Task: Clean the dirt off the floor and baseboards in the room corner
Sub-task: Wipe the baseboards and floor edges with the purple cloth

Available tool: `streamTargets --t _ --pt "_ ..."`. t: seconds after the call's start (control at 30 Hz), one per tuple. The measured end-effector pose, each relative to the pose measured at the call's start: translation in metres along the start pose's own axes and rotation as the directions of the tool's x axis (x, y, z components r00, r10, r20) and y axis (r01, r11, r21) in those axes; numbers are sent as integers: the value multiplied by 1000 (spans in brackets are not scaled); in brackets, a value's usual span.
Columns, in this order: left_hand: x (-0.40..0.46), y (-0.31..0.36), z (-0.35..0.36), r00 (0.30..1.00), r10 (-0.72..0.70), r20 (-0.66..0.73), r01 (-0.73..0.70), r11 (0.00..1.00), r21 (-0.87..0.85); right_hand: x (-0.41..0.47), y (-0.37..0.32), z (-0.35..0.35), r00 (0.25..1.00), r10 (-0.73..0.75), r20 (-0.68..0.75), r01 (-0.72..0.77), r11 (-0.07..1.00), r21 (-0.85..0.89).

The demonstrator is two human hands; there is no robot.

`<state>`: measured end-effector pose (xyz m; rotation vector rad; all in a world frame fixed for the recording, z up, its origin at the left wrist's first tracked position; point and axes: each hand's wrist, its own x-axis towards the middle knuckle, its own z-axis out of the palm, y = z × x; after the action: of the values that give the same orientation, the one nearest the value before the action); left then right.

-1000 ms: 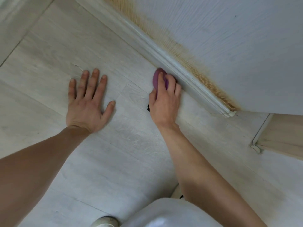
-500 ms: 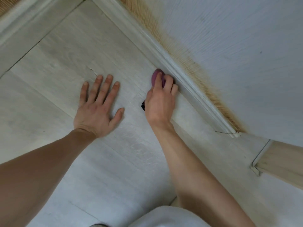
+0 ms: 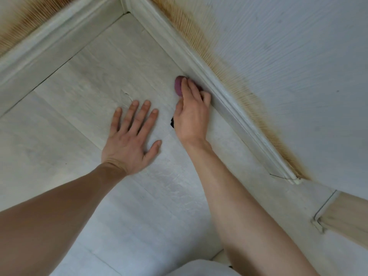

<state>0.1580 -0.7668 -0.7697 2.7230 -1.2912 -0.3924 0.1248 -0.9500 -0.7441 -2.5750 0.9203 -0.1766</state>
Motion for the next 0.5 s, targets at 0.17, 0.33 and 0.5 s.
streamTargets --t 0.17,0.33,0.5 --pt "0 -1 -1 1000 6 -2 -6 1000 1 -17 23 -41 998 -52 -40 55 995 81" --pt "1 -1 -1 1000 13 2 -13 1000 5 -53 44 -39 990 139 7 -138 988 -68" --pt "1 -2 -1 999 24 -22 -24 1000 11 19 -25 -5 999 -43 3 43 992 -116"
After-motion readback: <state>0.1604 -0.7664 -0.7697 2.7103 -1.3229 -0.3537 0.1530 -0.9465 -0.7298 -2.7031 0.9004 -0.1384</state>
